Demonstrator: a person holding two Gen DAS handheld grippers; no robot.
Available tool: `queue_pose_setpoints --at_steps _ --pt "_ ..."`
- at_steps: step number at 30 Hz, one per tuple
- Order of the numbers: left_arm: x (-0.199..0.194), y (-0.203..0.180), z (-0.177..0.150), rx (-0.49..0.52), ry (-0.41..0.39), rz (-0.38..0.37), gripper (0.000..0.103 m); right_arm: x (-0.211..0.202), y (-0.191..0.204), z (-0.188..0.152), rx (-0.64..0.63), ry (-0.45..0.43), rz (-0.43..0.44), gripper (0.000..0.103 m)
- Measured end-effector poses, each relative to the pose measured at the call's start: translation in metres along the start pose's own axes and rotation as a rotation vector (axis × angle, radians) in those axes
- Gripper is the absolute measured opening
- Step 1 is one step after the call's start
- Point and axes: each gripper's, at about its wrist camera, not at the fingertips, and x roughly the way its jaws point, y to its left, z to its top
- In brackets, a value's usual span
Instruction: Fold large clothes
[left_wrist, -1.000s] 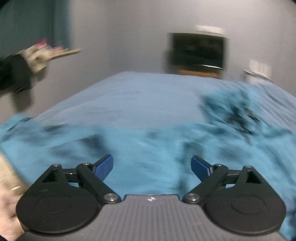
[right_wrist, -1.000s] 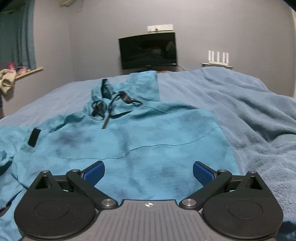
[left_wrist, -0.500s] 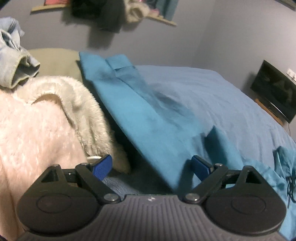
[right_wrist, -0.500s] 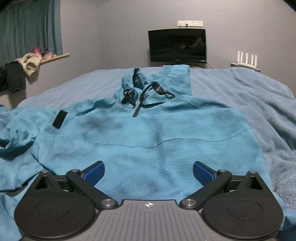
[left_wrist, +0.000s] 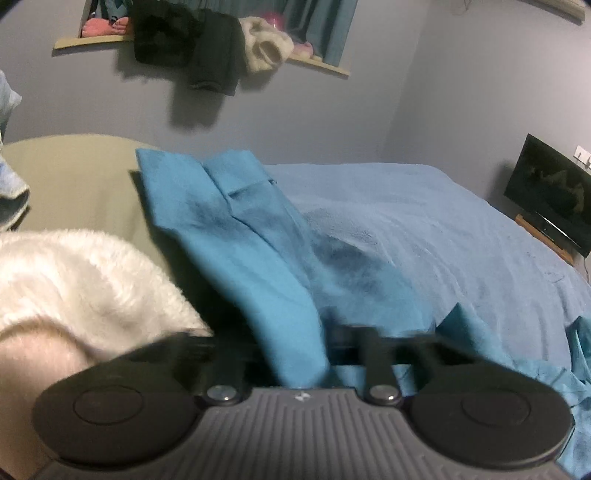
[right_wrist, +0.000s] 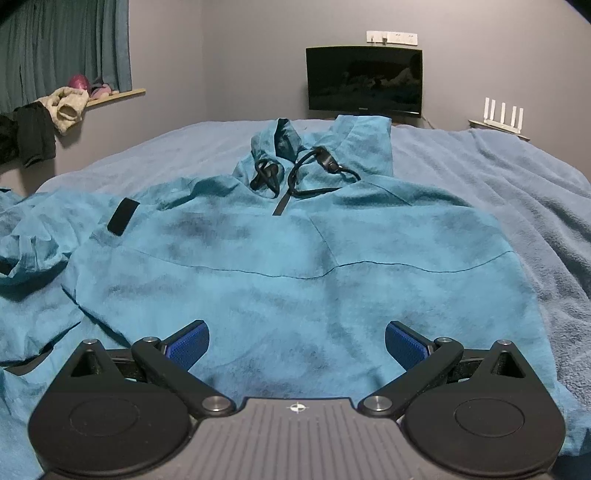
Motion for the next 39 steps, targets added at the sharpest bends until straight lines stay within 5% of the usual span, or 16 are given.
queue_pose_setpoints --at_steps 3,8,22,28,34,36,39 --pt "-0.020 -0.012 0.001 0.026 -0.111 -0.014 0.002 0.000 0.001 -0.001 -0.011 -0.001 0.000 0.103" --pt "-0.073 -0.072 -0.007 0.252 -0.288 -0.095 0.001 -0.002 0.000 0.000 -0.006 -0.007 0.002 0.103" --pt "-0.183 -0.269 -0.088 0.525 -0.351 -0.600 0.001 -0.006 -0.005 -0.001 0.012 -0.013 -0.003 0.103" --pt "-0.216 -0.355 -0.163 0.639 -0.298 -0.794 0.001 -0.003 -0.010 -0.001 0.039 0.001 0.002 0.103" --pt "-0.204 -0.404 -0.250 0.827 -0.119 -0.853 0.001 0.002 -0.018 -0.004 0.080 0.027 0.003 0.103" --pt "-0.192 -0.413 -0.275 0.875 0.014 -0.855 0.011 0.004 -0.021 -0.004 0.094 0.040 -0.006 0.103" --pt "-0.173 -0.390 -0.277 0.873 0.089 -0.850 0.053 0.005 -0.025 -0.004 0.112 0.055 -0.026 0.103"
